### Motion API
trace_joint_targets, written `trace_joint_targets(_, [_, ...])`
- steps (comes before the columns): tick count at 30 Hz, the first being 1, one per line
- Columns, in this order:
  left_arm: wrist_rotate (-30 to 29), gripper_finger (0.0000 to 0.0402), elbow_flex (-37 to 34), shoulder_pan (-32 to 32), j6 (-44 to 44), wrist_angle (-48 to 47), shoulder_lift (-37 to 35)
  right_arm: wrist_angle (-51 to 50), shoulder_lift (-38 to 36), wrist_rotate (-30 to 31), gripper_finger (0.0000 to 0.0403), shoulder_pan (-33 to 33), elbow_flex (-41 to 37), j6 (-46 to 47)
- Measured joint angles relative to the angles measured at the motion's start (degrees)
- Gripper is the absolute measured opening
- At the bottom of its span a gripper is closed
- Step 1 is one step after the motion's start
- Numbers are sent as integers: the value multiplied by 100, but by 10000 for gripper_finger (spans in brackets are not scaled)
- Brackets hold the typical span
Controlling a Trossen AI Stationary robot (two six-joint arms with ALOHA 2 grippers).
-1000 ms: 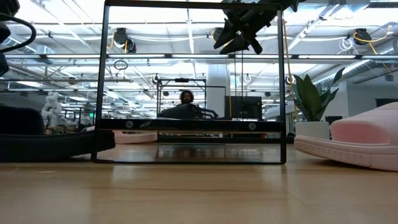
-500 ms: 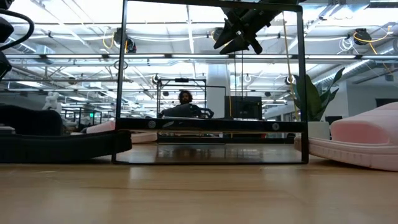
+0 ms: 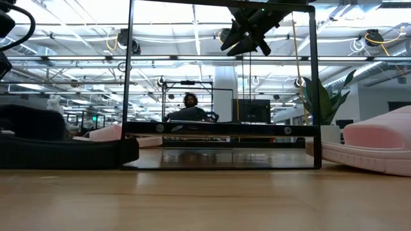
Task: Pick and place slides into the shelf
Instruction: Put the black slipper on the shelf
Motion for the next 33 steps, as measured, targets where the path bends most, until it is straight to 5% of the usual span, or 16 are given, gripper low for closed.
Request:
trace_joint_targets(18, [-242, 0, 193, -173, -12, -1678, -1460, 1, 2, 1, 134, -4, 0, -54])
trace_joint_targets(33, [-1219, 0, 1995, -155, 310, -4731, -1958, 1, 2, 157, 134, -24, 0, -180])
